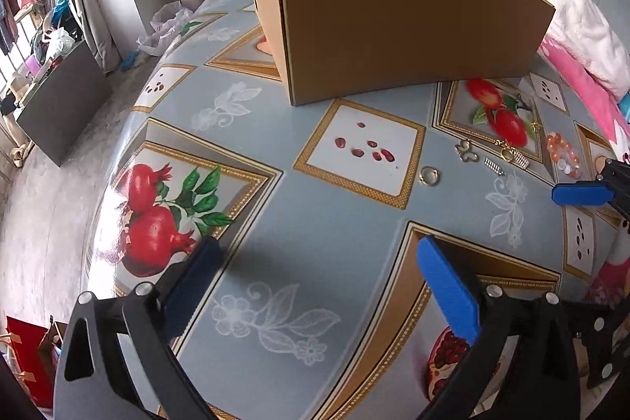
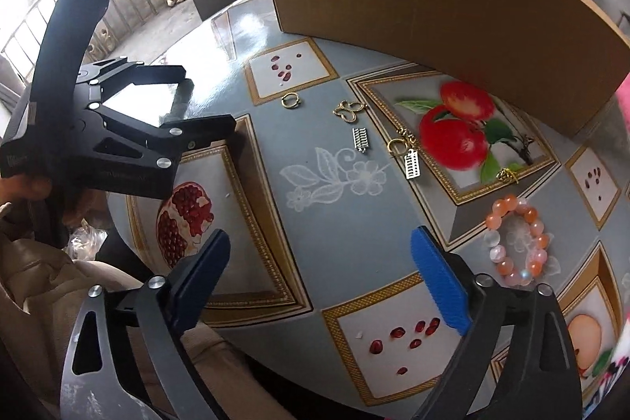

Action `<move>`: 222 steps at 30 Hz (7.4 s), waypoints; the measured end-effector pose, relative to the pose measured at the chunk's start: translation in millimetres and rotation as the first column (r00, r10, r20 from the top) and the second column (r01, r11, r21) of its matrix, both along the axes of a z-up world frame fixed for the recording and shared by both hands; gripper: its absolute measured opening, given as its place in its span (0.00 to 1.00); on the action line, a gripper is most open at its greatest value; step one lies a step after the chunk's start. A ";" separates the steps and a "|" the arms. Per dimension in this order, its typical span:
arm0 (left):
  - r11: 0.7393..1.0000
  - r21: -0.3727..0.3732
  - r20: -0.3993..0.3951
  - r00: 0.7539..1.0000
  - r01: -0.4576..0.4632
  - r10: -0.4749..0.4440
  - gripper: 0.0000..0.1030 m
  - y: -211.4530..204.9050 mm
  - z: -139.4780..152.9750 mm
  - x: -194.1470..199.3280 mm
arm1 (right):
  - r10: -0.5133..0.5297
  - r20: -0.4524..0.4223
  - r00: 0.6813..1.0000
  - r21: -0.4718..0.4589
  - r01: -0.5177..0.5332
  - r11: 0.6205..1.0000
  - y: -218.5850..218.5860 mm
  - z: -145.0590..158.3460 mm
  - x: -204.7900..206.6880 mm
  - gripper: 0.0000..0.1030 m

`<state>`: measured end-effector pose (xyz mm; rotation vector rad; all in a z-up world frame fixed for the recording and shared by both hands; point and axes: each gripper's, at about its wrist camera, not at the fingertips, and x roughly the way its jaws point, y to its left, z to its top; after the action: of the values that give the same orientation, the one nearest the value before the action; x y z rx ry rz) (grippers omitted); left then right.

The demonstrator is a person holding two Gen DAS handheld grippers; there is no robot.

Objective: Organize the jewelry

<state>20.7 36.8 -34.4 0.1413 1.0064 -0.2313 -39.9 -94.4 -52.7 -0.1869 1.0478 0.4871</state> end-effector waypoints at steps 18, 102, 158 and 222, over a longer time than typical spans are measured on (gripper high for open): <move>1.000 -0.010 0.036 0.999 0.000 0.000 0.96 3.5 0.2 -8.2 | -0.171 -0.051 0.984 0.246 0.179 0.953 -66.4 8.8 5.7 0.91; 0.976 -0.096 0.112 0.976 0.197 -0.186 0.09 -27.8 10.6 6.1 | -0.173 0.114 0.978 -0.006 0.175 0.985 -22.6 -2.1 58.2 0.03; 0.959 -0.162 0.169 0.964 0.234 -0.207 0.08 -19.8 26.7 -7.9 | -0.192 0.177 0.965 0.114 0.174 0.978 -27.3 15.2 53.3 0.08; 0.910 -0.229 0.326 0.908 0.345 -0.262 0.10 -58.3 152.1 75.0 | -0.199 0.375 0.905 0.300 0.084 0.950 -79.0 128.4 114.3 0.08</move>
<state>95.6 -21.5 117.7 0.0695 0.6455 -0.6240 74.5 -173.3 75.7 0.0416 0.5750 0.4333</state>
